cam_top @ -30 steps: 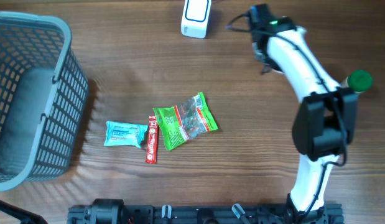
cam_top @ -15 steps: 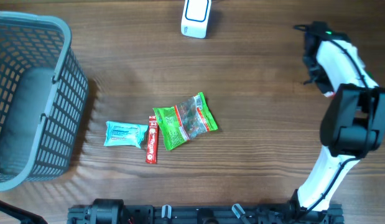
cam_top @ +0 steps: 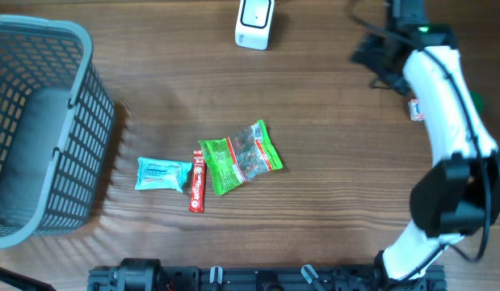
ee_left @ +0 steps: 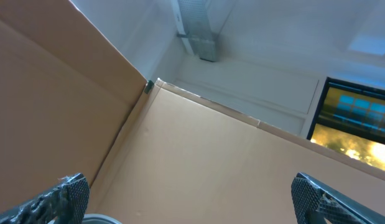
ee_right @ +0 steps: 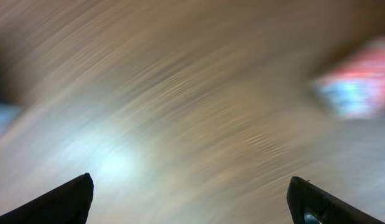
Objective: Scan the item barcode
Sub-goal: 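Reach the right gripper to the green snack bag and grasp it, then lift the snack bag off the table with the right gripper, then carry the snack bag up to the scanner and hold it there, then carry the snack bag right and drop it beside the candy box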
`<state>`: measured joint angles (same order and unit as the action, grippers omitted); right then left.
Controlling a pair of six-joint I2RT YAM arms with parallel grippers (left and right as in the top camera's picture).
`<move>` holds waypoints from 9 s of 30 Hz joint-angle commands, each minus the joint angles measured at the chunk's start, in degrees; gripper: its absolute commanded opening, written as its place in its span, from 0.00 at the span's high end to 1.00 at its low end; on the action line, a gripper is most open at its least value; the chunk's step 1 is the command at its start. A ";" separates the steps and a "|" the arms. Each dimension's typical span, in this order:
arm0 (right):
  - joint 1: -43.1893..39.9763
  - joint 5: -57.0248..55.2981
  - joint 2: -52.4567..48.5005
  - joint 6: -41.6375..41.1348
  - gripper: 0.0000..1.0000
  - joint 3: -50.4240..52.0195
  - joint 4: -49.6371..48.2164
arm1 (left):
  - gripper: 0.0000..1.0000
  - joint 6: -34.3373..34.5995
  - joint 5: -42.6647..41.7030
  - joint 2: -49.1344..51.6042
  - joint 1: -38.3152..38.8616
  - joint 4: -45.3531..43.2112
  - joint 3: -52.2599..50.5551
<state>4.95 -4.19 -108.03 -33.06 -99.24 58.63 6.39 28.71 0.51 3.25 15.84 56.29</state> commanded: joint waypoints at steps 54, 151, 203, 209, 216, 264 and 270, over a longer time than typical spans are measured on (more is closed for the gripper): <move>44.22 6.14 -8.90 -60.24 0.00 44.61 -43.28 | 0.00 0.52 0.52 -0.26 -0.42 -4.13 -0.20; 21.86 -55.60 -34.29 132.87 0.96 9.86 -115.08 | 0.00 0.50 0.52 -0.26 -0.37 4.83 -0.22; 30.40 -61.31 -42.51 127.12 0.96 -3.39 -87.30 | 0.00 0.50 0.52 -0.26 -0.37 5.86 -0.22; 30.32 -62.14 -41.62 127.60 0.96 -3.39 -88.56 | 0.00 0.50 0.52 -0.26 -0.37 5.90 -0.22; 27.12 -65.57 -33.38 127.38 0.96 -3.39 -88.56 | 0.00 0.50 0.52 -0.26 -0.37 5.90 -0.22; -3.04 -82.86 -25.81 103.56 0.96 -2.36 -75.03 | 0.00 0.52 0.52 -0.26 -0.37 7.17 -0.22; -3.19 -82.86 -25.81 101.92 0.96 -2.36 -75.03 | 0.00 0.50 0.55 -0.26 -0.37 7.21 -0.22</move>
<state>2.04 -85.60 -133.84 71.81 -101.60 -16.25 6.57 28.71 0.51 3.25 23.14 56.23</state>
